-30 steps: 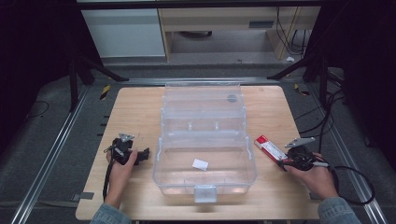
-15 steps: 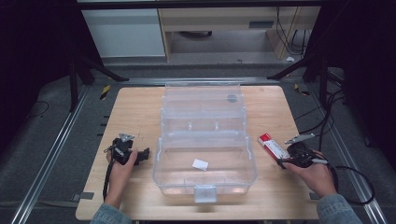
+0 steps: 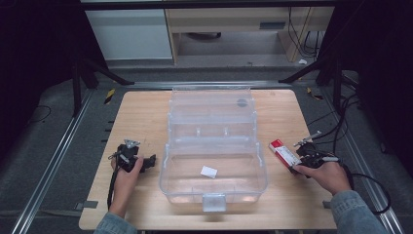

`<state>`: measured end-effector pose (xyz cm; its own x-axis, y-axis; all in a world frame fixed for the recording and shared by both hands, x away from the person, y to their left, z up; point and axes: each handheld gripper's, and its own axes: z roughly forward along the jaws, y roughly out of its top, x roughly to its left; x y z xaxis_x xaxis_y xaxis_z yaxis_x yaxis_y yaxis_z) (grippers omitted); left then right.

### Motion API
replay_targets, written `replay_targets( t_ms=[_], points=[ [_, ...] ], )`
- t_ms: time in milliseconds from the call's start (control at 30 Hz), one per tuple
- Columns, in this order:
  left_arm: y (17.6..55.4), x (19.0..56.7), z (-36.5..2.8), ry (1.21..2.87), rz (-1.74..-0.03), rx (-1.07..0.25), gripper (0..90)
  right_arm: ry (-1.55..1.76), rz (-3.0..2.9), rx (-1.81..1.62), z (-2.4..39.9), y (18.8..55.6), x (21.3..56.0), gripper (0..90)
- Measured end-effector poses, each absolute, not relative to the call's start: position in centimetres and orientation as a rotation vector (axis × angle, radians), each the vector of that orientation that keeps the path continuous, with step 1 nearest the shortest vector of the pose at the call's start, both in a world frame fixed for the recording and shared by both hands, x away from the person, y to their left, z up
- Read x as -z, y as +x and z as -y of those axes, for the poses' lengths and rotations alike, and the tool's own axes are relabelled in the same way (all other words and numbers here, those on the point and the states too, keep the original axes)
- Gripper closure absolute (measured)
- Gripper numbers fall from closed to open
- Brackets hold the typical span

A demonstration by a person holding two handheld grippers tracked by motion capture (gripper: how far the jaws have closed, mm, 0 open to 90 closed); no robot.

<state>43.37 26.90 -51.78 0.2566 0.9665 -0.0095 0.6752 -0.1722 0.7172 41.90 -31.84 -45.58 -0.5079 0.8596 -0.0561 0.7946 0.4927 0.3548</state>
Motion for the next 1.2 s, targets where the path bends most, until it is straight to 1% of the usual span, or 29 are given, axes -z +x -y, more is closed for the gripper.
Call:
replay_targets(
  t_ms=[800,1033,1200],
  points=[
    [43.4,51.8,-26.9,1.928,-1.48,-0.616,0.0,1.471,-2.642,-0.249,31.5,43.8,46.2,44.3],
    [43.4,51.8,-26.9,1.928,-1.479,-0.616,0.0,1.473,-2.649,-0.215,31.3,44.0,46.1,50.4],
    [43.4,51.8,-26.8,1.929,-1.478,-0.616,0.0,1.459,-2.635,-0.253,31.4,43.8,45.8,51.1]
  ],
)
